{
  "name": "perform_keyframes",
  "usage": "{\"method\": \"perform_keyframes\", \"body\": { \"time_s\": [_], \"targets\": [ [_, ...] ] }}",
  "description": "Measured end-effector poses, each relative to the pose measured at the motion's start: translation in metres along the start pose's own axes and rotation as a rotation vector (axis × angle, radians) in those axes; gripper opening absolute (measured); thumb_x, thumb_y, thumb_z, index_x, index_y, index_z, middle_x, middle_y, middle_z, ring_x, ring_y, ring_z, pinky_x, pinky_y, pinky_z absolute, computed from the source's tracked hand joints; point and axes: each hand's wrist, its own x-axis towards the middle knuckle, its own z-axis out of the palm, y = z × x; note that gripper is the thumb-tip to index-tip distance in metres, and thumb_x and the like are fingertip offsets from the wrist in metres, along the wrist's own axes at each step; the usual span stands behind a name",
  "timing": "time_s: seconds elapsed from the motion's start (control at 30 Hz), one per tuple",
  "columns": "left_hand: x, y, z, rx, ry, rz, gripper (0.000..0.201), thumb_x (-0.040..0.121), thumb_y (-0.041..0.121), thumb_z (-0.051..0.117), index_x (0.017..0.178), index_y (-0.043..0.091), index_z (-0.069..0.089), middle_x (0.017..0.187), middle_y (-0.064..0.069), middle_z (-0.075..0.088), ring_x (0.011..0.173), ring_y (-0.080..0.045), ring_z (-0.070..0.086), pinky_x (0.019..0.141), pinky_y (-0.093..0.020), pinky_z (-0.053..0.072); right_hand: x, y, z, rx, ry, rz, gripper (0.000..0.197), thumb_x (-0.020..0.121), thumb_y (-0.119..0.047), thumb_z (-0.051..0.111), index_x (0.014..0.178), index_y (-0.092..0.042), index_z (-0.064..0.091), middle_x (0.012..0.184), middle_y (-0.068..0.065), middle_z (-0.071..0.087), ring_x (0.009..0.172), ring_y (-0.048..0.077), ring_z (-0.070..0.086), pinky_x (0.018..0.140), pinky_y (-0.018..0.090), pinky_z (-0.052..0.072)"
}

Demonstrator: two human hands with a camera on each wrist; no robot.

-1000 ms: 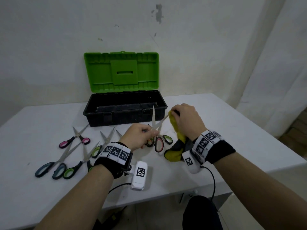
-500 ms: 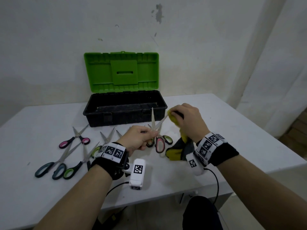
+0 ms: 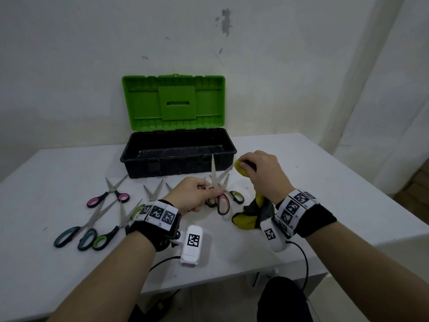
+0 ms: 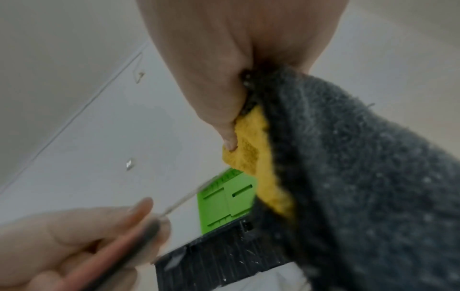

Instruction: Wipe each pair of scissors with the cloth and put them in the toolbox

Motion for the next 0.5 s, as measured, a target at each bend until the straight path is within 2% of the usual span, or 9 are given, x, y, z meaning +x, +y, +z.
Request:
{"method": "perform_keyframes", "body": {
  "time_s": [0.1,0.2,0.37,0.43,0.5],
  "targets": [
    [0.002,0.001,-0.005,-0.059,-0.005,-0.077,0.019,0.097,0.013,0.058,0.08,0.014,0.05,0.064,0.0,0.048,0.046,-0.008,0.035,0.04,-0.02,0.025,-0.003,-0.007,-0.004,0.052,0.042,-0.03,0.014,0.094,-0.025,0.058,0.101,-0.021,0.07,0.092,0.001,0.065,0.087,0.02,0.059,0.081,0.032,0.046],
    [0.003,0.003,-0.007,-0.12,0.018,-0.09,0.02,0.101,0.007,0.046,0.082,0.013,0.048,0.069,-0.004,0.046,0.048,-0.008,0.037,0.042,-0.02,0.027,-0.006,-0.012,-0.006,0.071,0.038,-0.058,0.014,0.094,-0.025,0.059,0.103,-0.022,0.07,0.094,0.001,0.066,0.088,0.018,0.059,0.083,0.032,0.047],
    [0.0,0.006,-0.008,-0.2,0.002,-0.007,0.007,0.097,-0.001,0.053,0.098,0.002,0.06,0.074,-0.007,0.054,0.05,-0.01,0.048,0.049,-0.021,0.046,-0.011,-0.026,-0.005,0.08,-0.012,-0.118,0.013,0.093,-0.022,0.061,0.101,-0.02,0.071,0.094,-0.002,0.068,0.088,0.014,0.059,0.081,0.025,0.043],
    [-0.001,0.007,-0.009,-0.226,-0.004,0.015,0.011,0.096,-0.001,0.056,0.104,0.0,0.063,0.071,-0.006,0.052,0.05,-0.009,0.053,0.056,-0.021,0.052,-0.012,-0.031,-0.005,0.071,-0.041,-0.14,0.013,0.092,-0.022,0.062,0.1,-0.02,0.072,0.094,-0.002,0.068,0.087,0.013,0.059,0.078,0.021,0.04],
    [-0.003,0.007,-0.008,-0.23,-0.001,0.045,0.014,0.095,-0.002,0.057,0.105,-0.002,0.066,0.068,-0.006,0.049,0.053,-0.008,0.055,0.063,-0.022,0.056,-0.013,-0.034,-0.004,0.058,-0.061,-0.138,0.014,0.092,-0.024,0.061,0.101,-0.021,0.071,0.094,-0.001,0.067,0.088,0.014,0.059,0.079,0.023,0.043]
  ]
}}
